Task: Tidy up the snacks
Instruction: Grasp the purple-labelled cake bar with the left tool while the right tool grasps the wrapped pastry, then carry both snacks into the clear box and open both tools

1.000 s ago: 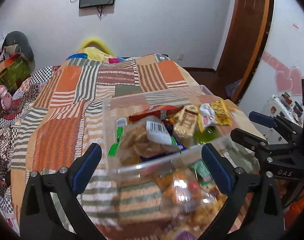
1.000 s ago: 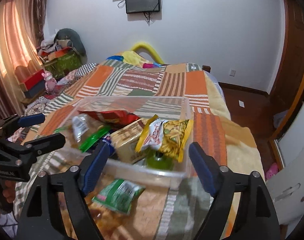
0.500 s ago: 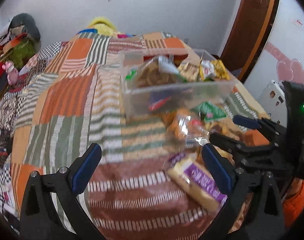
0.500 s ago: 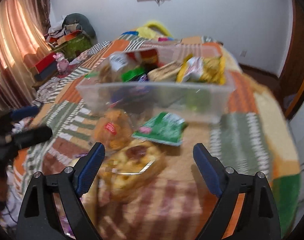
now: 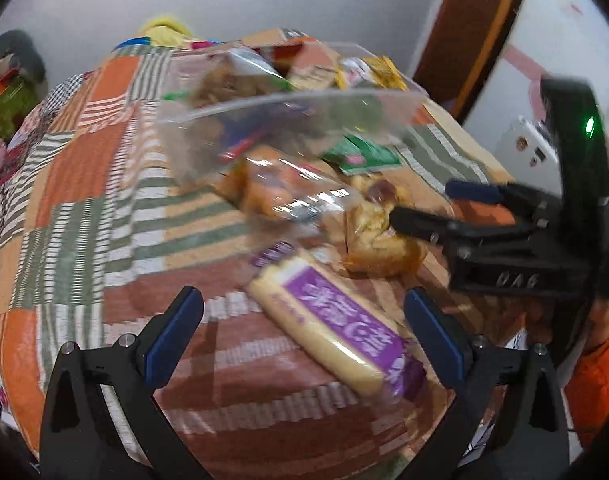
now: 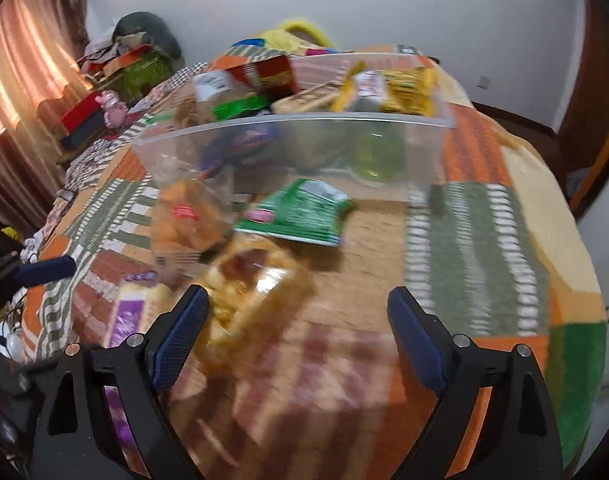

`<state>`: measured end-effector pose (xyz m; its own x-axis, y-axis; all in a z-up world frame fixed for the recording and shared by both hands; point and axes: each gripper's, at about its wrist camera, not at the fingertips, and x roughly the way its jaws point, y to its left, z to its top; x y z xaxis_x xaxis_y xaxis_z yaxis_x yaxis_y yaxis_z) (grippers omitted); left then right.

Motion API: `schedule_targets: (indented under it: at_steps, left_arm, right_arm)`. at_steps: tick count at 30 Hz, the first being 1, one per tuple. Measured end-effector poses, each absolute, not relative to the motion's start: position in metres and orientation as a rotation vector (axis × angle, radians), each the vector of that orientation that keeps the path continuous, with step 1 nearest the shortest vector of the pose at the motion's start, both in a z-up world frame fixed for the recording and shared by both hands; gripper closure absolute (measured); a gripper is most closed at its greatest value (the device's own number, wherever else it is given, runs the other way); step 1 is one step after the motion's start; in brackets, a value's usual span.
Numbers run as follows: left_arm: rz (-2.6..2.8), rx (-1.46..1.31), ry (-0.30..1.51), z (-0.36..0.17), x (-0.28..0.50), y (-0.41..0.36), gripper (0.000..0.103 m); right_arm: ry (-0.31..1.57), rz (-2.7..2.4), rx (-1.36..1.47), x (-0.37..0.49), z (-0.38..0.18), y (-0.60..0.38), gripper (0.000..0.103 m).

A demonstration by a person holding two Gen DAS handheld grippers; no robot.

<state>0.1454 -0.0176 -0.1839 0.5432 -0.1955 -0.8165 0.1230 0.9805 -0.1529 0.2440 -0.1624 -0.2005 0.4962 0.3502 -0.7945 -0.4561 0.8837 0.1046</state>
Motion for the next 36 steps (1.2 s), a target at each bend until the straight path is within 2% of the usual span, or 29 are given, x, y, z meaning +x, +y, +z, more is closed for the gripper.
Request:
schedule_targets:
  at_steps: [7, 10, 12, 13, 16, 18, 20, 21, 22, 23, 26, 36]
  left_arm:
    - [-0.127, -0.005, 0.978, -0.202, 0.144, -0.023, 0.001]
    - [-0.095, -0.05, 0.994, -0.207, 0.145, -0.005, 0.005]
    - [-0.079, -0.065, 1.003, -0.21, 0.145, 0.004, 0.012]
    - [-0.075, -0.072, 1.01, -0.212, 0.146, 0.008, 0.019]
    - [-0.067, -0.093, 0.998, -0.212, 0.147, 0.016, 0.028]
    - [-0.074, -0.091, 0.987, -0.212, 0.147, 0.015, 0.038]
    - [-0.084, -0.077, 0.974, -0.212, 0.145, 0.013, 0.053]
    - [-0.089, -0.072, 0.97, -0.211, 0.145, 0.012, 0.057]
    - [-0.089, -0.061, 0.966, -0.211, 0.144, 0.011, 0.058]
    - [-0.089, -0.057, 0.963, -0.21, 0.144, 0.01, 0.058]
    - [-0.093, -0.073, 0.963, -0.207, 0.143, 0.012, 0.058]
    - [-0.092, -0.093, 0.862, -0.164, 0.125, 0.027, 0.058]
  right_arm:
    - [0.92, 0.464, -0.117, 0.237, -0.191, -0.171, 0.015]
    - [0.909, 0.496, -0.097, 0.236, -0.19, -0.162, 0.014]
    - [0.905, 0.515, -0.094, 0.235, -0.19, -0.154, 0.014]
    - [0.906, 0.524, -0.098, 0.236, -0.192, -0.149, 0.014]
    - [0.926, 0.538, -0.106, 0.238, -0.202, -0.134, 0.015]
    - [0.95, 0.54, -0.102, 0.241, -0.209, -0.131, 0.02]
    - [0.965, 0.532, -0.102, 0.242, -0.214, -0.129, 0.03]
    - [0.961, 0.524, -0.107, 0.242, -0.215, -0.129, 0.033]
    - [0.958, 0.532, -0.104, 0.241, -0.214, -0.13, 0.038]
    - [0.959, 0.544, -0.099, 0.239, -0.212, -0.131, 0.049]
    - [0.946, 0.55, -0.105, 0.236, -0.209, -0.133, 0.058]
    - [0.879, 0.531, -0.065, 0.226, -0.188, -0.156, 0.061]
